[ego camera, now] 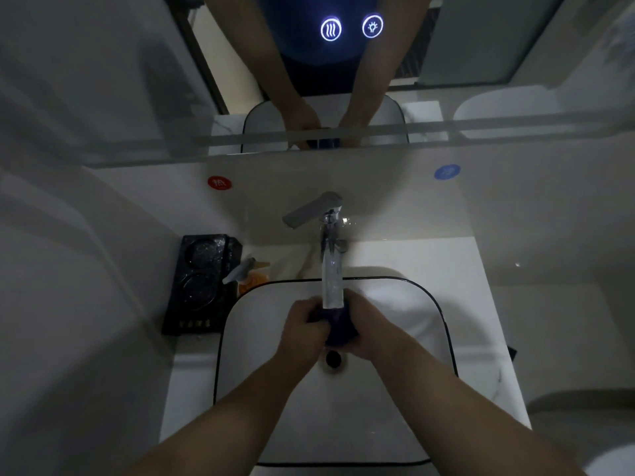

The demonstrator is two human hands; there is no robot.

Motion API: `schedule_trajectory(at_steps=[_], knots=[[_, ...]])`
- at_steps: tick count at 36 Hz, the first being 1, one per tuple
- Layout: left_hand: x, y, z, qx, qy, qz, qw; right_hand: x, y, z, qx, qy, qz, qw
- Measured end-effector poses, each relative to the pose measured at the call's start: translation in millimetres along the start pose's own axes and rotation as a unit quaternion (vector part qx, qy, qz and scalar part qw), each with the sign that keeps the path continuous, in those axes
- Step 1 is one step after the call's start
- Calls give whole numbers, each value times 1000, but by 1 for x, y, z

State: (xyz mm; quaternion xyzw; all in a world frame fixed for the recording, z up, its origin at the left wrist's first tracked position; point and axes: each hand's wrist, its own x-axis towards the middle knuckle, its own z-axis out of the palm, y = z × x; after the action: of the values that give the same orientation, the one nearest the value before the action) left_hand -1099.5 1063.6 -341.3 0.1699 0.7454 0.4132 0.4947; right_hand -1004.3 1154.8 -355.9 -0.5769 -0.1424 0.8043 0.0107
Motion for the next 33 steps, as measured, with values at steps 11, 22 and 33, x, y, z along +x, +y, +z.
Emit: schedule_trajectory(at_steps=[11, 22, 33], knots=[[9, 11, -22, -60, 100, -210, 971, 1, 22, 16, -51, 111, -154, 980], [14, -6, 21, -73, 44, -141, 986, -25, 21, 4, 64, 133, -111, 983], [-2, -1, 19, 166, 76, 39, 982, -35, 0, -30, -75, 108, 32, 991]])
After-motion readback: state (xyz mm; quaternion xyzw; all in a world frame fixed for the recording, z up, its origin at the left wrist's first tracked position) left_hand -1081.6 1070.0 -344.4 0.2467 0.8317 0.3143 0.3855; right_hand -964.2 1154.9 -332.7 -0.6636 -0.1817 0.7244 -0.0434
